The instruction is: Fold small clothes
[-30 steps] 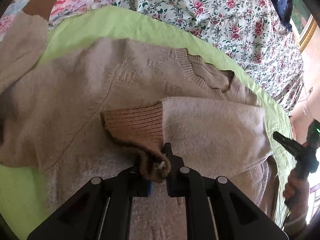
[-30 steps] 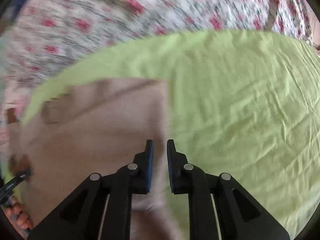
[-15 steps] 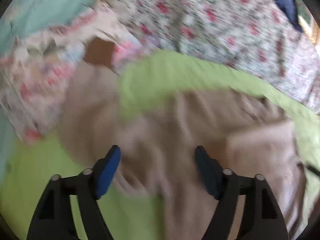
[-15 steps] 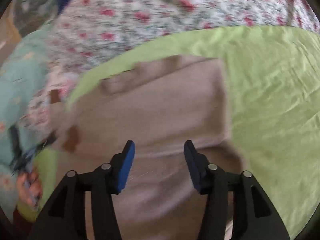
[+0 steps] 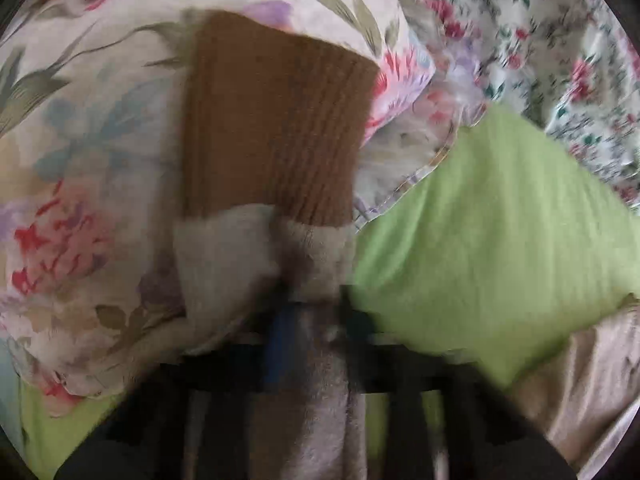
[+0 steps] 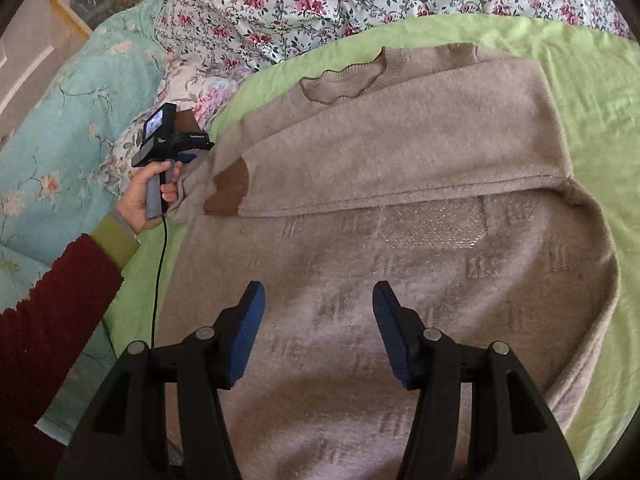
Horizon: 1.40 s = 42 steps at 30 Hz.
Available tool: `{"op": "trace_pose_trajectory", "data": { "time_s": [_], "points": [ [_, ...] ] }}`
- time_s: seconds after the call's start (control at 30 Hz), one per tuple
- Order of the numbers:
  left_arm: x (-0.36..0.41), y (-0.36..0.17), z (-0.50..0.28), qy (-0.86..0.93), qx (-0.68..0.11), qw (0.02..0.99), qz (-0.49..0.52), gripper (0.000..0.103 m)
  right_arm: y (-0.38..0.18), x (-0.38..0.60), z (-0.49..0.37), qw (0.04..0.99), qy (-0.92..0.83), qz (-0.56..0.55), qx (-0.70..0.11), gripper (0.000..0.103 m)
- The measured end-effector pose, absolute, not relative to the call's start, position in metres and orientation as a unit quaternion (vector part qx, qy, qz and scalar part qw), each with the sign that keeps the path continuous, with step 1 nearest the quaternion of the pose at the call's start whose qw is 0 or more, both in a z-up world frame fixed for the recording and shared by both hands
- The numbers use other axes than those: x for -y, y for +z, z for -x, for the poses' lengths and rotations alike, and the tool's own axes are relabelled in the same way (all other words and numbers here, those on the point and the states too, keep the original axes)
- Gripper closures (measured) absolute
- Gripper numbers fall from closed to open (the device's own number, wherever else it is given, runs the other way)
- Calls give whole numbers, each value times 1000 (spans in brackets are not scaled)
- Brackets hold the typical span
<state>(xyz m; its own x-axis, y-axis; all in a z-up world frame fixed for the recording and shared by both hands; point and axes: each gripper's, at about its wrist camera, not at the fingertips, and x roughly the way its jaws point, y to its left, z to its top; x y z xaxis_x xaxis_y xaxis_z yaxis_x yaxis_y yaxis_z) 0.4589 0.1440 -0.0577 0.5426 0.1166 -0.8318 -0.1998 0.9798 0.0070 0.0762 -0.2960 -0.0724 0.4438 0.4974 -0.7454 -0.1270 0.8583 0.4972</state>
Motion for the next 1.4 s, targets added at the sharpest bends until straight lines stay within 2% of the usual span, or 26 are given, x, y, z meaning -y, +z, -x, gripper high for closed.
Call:
{"op": "trace_pose_trajectory", "data": {
  "time_s": [0.27, 0.43, 0.57, 0.67, 0.8, 0.9, 1.07, 1.1, 1.17, 1.23, 1.33, 1.4],
  "points": [
    [-113, -5, -368, -8, -388, 918, 78, 96, -67, 313, -75, 838, 170, -215, -471, 46],
    [-30, 17, -313, -105, -355, 925, 82, 96, -67, 314, -69, 839, 163, -229, -466, 46],
    [32, 19, -277, -180, -344, 918, 77, 97, -69, 325, -62, 840, 146, -243, -462, 46],
    [88, 10, -259, -232, -346, 907, 60, 103, -71, 335, -58, 842, 132, -248, -460, 46],
    [144, -13, -260, -251, -371, 894, 25, 103, -75, 348, -56, 842, 115, -260, -459, 46],
    [155, -29, -259, -255, -395, 882, 20, 102, -76, 353, -60, 839, 115, -268, -460, 46],
    [123, -24, -227, -245, -392, 886, 18, 100, -71, 341, -82, 838, 144, -273, -450, 46],
    [109, -21, -221, -239, -393, 888, 21, 97, -72, 337, -89, 837, 150, -274, -449, 46],
    [84, -17, -209, -218, -393, 893, 30, 83, -77, 325, -111, 831, 165, -277, -454, 46],
    [58, -13, -197, -190, -391, 900, 36, 65, -82, 312, -131, 824, 179, -282, -459, 45],
    [16, -14, -176, -136, -387, 911, 47, 63, -88, 287, -167, 820, 193, -276, -463, 38],
    [-13, -20, -165, -90, -391, 914, 64, 61, -94, 271, -193, 817, 198, -275, -466, 37]
  ]
}}
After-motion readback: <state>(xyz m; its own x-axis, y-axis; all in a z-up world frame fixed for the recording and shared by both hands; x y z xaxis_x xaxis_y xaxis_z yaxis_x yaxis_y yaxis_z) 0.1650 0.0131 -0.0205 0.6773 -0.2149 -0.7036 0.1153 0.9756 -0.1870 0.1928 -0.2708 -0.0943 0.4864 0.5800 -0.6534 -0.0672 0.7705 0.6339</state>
